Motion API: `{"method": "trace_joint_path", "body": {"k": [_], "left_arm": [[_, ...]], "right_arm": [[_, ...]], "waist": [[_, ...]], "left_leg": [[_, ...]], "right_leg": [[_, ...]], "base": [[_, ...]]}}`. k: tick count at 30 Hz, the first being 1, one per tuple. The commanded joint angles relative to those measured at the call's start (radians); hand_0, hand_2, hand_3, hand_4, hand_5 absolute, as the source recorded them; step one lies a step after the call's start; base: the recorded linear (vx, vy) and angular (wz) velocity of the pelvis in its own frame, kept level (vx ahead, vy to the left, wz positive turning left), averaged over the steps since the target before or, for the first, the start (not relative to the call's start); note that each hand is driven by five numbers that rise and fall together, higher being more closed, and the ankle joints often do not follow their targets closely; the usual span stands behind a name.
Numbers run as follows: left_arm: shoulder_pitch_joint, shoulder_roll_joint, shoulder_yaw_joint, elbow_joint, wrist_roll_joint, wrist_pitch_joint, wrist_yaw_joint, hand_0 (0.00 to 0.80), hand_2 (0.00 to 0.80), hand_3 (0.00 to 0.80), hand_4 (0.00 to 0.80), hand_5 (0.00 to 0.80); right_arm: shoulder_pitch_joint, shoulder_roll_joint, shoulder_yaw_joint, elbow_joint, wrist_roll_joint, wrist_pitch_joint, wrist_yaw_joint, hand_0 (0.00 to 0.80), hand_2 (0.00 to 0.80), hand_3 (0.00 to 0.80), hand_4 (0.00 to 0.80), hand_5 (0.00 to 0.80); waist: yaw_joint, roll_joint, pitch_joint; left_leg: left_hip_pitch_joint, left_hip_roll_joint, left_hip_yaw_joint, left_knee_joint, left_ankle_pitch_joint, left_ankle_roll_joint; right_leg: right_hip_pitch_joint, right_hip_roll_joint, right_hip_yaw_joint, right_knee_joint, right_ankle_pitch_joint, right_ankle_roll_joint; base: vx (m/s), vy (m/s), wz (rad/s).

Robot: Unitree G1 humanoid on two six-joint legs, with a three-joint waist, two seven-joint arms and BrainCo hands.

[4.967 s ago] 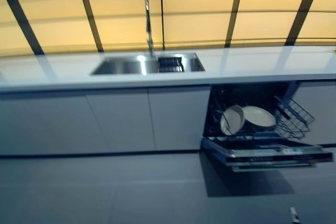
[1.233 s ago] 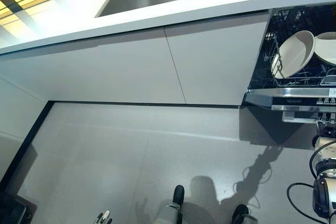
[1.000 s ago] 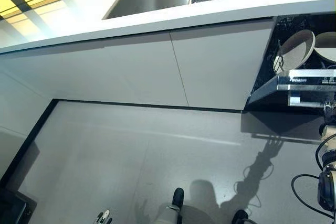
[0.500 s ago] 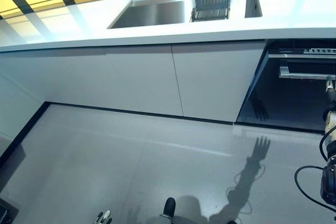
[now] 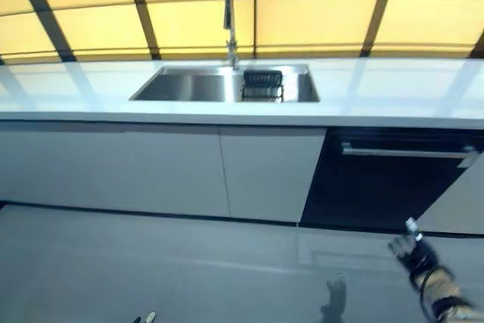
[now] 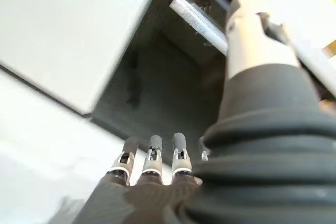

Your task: Take plates into dishwasher

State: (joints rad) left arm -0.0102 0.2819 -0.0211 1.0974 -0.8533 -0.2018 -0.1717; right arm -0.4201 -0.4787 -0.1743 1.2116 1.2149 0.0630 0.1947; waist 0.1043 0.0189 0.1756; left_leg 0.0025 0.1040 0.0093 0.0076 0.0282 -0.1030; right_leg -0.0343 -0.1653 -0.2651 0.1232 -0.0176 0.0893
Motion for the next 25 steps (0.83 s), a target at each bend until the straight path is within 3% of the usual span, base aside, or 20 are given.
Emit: {"method": "trace_joint_path", "body": {"k": [1,10,16,22,25], "left_arm": [[-0.040,0.006,-0.051,0.057,0.147,-0.029,0.024,0.000,0.000,0.000,0.000,0.000],[-0.070,-0.027,-0.092,0.263,0.339,-0.018,0.038,0.000,0.000,0.000,0.000,0.000],[-0.077,-0.059,-0.093,0.311,0.425,0.027,0.069,0.000,0.000,0.000,0.000,0.000],[-0.068,-0.099,-0.098,0.321,0.388,0.031,0.093,0.000,0.000,0.000,0.000,0.000],[-0.055,-0.118,-0.108,0.320,0.383,0.019,0.084,0.000,0.000,0.000,0.000,0.000]], "right_arm": [[0.035,0.057,0.023,0.023,-0.069,-0.037,0.088,0.000,0.000,0.000,0.000,0.000],[0.214,0.252,0.077,0.116,-0.111,-0.049,0.138,0.000,0.000,0.000,0.000,0.000],[0.262,0.298,0.085,0.160,-0.135,-0.036,0.122,0.000,0.000,0.000,0.000,0.000],[0.285,0.330,0.073,0.173,-0.030,-0.041,0.105,0.000,0.000,0.000,0.000,0.000],[0.300,0.348,0.089,0.180,-0.067,-0.047,0.119,0.000,0.000,0.000,0.000,0.000]], "waist": [[0.000,-0.030,-0.043],[-0.047,-0.038,-0.131],[-0.068,-0.033,-0.151],[-0.075,-0.028,-0.160],[-0.076,-0.025,-0.161]], "left_leg": [[0.018,0.025,0.014,-0.070,0.067,0.034],[0.062,0.031,0.055,-0.095,0.046,0.032],[0.082,0.033,0.072,-0.095,0.034,0.037],[0.092,0.030,0.077,-0.095,0.027,0.039],[0.094,0.026,0.076,-0.095,0.024,0.042]], "right_leg": [[0.082,-0.034,0.071,-0.128,0.095,0.010],[0.120,-0.025,0.091,-0.210,0.130,0.029],[0.132,-0.024,0.104,-0.210,0.123,0.029],[0.142,-0.029,0.099,-0.210,0.118,0.032],[0.147,-0.030,0.100,-0.210,0.116,0.032]], "base": [[0.095,0.118,-0.22],[0.041,0.068,-0.14],[0.047,0.038,-0.10],[0.022,0.018,-0.02],[0.003,0.010,-0.01]]}}
